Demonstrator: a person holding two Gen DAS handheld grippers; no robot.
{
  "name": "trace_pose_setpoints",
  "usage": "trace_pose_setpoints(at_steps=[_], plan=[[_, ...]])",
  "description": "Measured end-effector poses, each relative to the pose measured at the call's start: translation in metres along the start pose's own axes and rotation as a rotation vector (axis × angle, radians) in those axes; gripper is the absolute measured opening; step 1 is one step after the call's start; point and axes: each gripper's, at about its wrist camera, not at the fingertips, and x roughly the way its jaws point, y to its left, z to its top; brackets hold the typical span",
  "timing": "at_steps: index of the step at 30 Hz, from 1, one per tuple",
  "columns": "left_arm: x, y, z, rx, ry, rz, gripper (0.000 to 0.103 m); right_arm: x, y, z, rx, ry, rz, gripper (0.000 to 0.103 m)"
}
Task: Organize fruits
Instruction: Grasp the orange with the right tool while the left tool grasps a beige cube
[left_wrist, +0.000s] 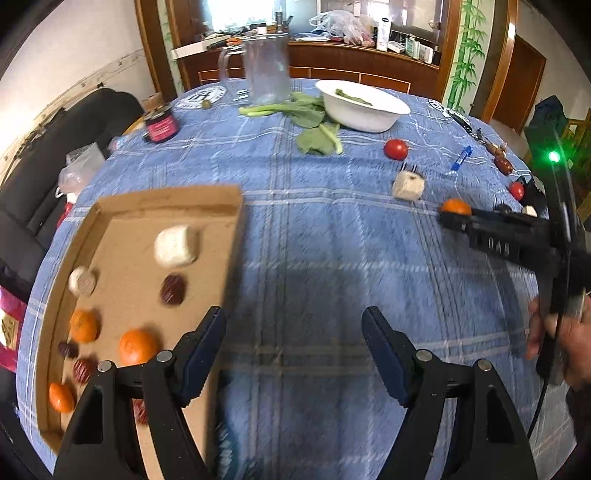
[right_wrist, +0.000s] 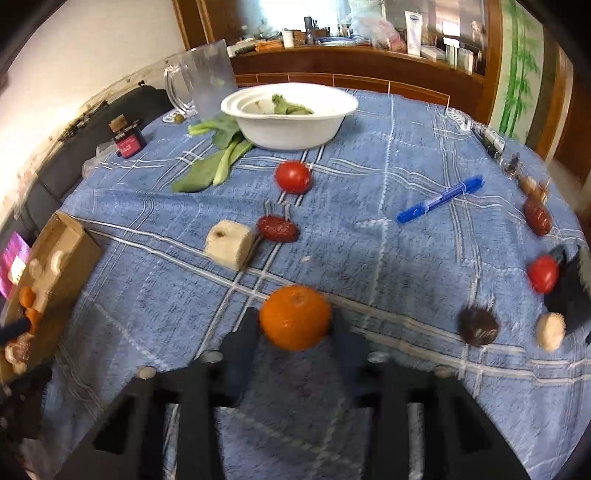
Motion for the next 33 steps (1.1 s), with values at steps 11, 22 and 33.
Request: trace_pose_setpoints(at_steps=[11,22,33], plan=[[0.058,-0.079,0.078,0.029,-0.017,-0.096,0.075,-0.053,-0.027,-0.037,-0.025,-0.066,-0.037,0.038],[0.106,-0.096,0.099,-0.004,0.02,-0.168,0.035,-0.058,-0.049,-0.051,0.047,-0.078,-0.021,0.038],[0.072,-0.084,0.063,0.082,0.001,-0.177,0.025,-0.068,-0.044,-0.063,0.089,-0.069,-0.032,0.038]])
